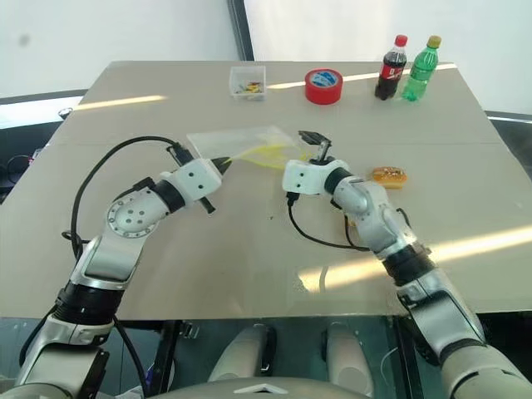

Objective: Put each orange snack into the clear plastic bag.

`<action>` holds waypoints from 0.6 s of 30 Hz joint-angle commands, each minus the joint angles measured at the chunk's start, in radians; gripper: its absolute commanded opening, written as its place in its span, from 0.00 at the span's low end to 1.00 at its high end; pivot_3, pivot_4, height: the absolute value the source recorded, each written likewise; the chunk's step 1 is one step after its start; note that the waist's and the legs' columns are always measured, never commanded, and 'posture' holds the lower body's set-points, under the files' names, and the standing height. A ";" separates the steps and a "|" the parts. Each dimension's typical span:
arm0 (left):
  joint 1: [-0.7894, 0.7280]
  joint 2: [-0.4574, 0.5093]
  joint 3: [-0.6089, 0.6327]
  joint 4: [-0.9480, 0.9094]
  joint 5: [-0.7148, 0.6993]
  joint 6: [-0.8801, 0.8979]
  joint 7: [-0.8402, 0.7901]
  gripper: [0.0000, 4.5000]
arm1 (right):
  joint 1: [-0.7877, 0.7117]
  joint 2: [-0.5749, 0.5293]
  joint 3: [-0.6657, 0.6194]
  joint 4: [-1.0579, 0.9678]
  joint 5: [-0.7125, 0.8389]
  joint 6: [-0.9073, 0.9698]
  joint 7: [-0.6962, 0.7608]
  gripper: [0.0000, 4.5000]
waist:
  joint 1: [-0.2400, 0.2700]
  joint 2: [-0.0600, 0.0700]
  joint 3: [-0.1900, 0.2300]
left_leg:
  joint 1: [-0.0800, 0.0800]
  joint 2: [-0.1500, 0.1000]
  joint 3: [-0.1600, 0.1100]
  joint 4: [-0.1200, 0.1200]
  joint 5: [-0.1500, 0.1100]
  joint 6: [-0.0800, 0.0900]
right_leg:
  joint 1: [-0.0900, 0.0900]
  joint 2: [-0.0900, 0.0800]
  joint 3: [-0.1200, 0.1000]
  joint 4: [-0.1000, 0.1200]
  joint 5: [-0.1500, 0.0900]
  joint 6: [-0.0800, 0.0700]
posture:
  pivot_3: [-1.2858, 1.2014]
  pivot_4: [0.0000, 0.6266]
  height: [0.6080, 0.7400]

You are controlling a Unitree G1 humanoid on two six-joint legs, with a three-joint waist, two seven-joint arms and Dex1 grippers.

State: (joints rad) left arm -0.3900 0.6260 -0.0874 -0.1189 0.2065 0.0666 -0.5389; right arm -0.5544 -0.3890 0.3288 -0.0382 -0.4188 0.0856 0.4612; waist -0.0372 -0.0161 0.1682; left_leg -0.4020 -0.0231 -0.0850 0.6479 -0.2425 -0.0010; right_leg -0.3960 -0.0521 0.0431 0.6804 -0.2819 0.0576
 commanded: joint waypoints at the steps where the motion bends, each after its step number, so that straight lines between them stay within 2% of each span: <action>1: -0.030 -0.001 0.012 0.009 -0.002 -0.020 0.009 0.00 | 0.117 -0.006 -0.106 -0.277 0.053 0.226 0.074 0.99 | -0.002 0.000 0.000 | 0.000 0.000 0.001 0.000 0.000 0.000 | 0.000 0.000 0.000 0.000 0.000 0.000 | 0.52 0.24 1.00; 6: -0.047 -0.011 0.005 0.039 -0.004 -0.040 0.003 0.00 | 0.352 -0.019 -0.224 -0.552 0.133 0.514 0.151 0.99 | 0.007 0.000 0.000 | -0.001 0.000 -0.001 0.001 0.000 0.000 | 0.001 0.000 -0.001 0.000 0.000 0.000 | 0.52 0.24 1.00; 8: -0.047 -0.010 0.004 0.043 -0.003 -0.046 0.001 0.00 | 0.395 -0.006 -0.289 -0.623 0.146 0.673 0.144 0.99 | 0.006 0.000 0.000 | 0.000 0.000 -0.001 0.002 0.000 0.000 | 0.002 0.000 -0.001 0.000 0.000 0.000 | 0.52 0.24 1.00; 12: -0.045 -0.007 0.003 0.044 0.004 -0.051 -0.001 0.00 | 0.376 0.120 -0.381 -0.736 0.145 1.018 0.044 0.99 | 0.000 0.000 0.000 | 0.002 0.000 -0.001 0.002 0.000 0.000 | 0.003 0.001 -0.001 0.002 0.000 0.000 | 0.52 0.24 1.00; 18: -0.050 -0.012 -0.006 0.041 0.013 -0.045 -0.003 0.00 | 0.293 0.310 -0.457 -0.813 0.218 1.367 -0.022 0.99 | 0.000 0.000 0.000 | 0.002 0.000 -0.001 0.002 0.000 0.000 | 0.002 0.001 -0.001 0.003 0.000 0.000 | 0.52 0.24 1.00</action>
State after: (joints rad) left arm -0.4240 0.6135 -0.0935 -0.0630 0.2149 0.0347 -0.5424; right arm -0.2355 -0.1015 -0.0944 -0.7920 -0.2270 1.3740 0.4499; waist -0.0374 -0.0160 0.1679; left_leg -0.4001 -0.0236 -0.0859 0.6496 -0.2427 -0.0009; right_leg -0.3941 -0.0520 0.0425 0.6829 -0.2820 0.0576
